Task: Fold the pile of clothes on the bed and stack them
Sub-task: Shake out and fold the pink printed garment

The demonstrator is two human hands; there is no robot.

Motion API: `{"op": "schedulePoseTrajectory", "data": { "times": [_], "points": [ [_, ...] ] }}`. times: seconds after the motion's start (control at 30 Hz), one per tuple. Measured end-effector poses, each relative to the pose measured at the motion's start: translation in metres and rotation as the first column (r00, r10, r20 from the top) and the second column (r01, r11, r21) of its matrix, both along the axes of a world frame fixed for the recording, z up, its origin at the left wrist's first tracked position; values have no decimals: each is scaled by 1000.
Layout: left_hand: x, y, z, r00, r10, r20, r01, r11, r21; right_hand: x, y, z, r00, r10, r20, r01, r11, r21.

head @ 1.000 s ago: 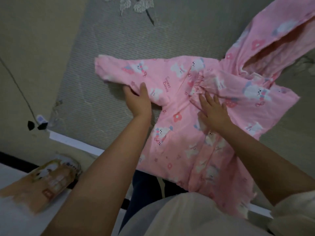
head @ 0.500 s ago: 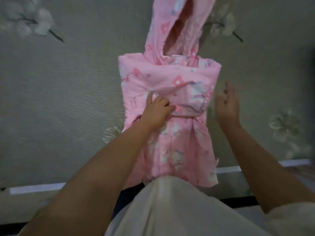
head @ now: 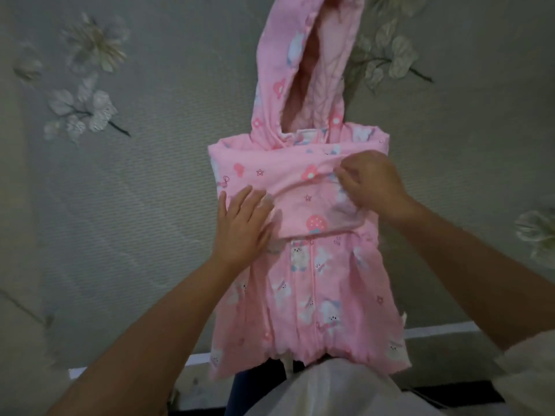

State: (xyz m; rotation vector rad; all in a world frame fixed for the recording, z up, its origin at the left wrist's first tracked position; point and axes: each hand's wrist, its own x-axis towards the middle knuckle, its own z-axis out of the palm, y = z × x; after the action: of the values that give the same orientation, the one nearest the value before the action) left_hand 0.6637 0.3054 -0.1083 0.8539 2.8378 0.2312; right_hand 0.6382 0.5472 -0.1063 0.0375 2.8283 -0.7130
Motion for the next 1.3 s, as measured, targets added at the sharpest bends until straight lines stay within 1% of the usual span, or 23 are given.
{"op": "schedulePoseTrajectory", "data": {
  "times": [0.07,0.1,0.17,0.23,0.3,0.4,0.43,0.47,0.53,0.57,0.6,0.67,0.73,0.8,0.83,0.93,1.0,1.03,1.1,1.17,1.2,1.23,1.3],
  "points": [
    [-24,8,2,996,32,-89,-31,999,11,-34,9,19,971,-169,-171,147,980,-134],
    [-35,12,1,996,52,-79,-52,999,7,-56,12,22,953,-236,-190,207,965,-159],
    [-53,17,-4,997,70,22,-69,997,-21,-101,12,23,929,-346,-130,311,921,-234],
    [-63,22,-10,992,65,108,-58,996,-68,-140,6,17,875,-484,-21,450,828,-335],
    [-74,26,-17,983,105,148,-99,994,-45,-171,3,6,806,-589,63,567,736,-371],
    [-101,31,-16,965,223,138,-228,974,17,-199,5,1,715,-698,39,630,619,-469],
    [-110,33,-11,960,247,131,-258,963,75,-199,3,7,695,-719,15,623,591,-513],
    [-119,35,-3,955,268,124,-285,947,150,-197,3,8,704,-710,-22,586,597,-548],
    [-139,39,13,948,301,103,-318,896,309,-183,-4,18,783,-597,-175,427,721,-546],
    [-149,42,23,948,310,76,-314,869,383,-171,-10,26,815,-496,-299,309,809,-500],
    [-156,44,33,946,322,42,-305,839,451,-159,-13,30,818,-375,-436,182,888,-423],
    [-166,49,56,927,374,-5,-306,767,563,-133,-16,40,767,-132,-628,-32,969,-243],
    [-167,49,78,908,412,-79,-266,712,650,-103,-18,45,710,69,-701,-200,974,-106],
    [-155,44,90,909,391,-145,-208,727,655,-72,-17,44,685,217,-696,-321,947,-20],
    [-144,40,92,925,350,-148,-191,765,615,-55,-16,41,670,300,-679,-385,922,28],
    [-100,32,86,983,169,-64,-139,932,333,-3,-13,23,640,500,-583,-514,843,159],
    [-67,32,77,996,84,1,-83,983,161,27,-10,11,662,577,-478,-537,810,235],
    [-54,34,72,999,32,-12,-30,993,112,39,-8,5,679,599,-425,-542,799,261],
    [-40,38,64,998,-32,-52,37,993,112,58,-2,-7,696,636,-333,-554,771,314],
    [-38,44,60,998,-16,58,7,989,150,68,0,-11,713,656,-246,-562,745,359],
    [-38,45,55,987,10,159,-33,989,143,71,1,-11,723,656,-217,-566,743,358],
    [-39,45,49,973,19,230,-46,993,111,72,1,-8,746,638,-192,-572,761,306],
    [-37,42,46,964,-6,264,-18,996,90,66,1,1,854,489,-177,-484,872,72]
  ]
}}
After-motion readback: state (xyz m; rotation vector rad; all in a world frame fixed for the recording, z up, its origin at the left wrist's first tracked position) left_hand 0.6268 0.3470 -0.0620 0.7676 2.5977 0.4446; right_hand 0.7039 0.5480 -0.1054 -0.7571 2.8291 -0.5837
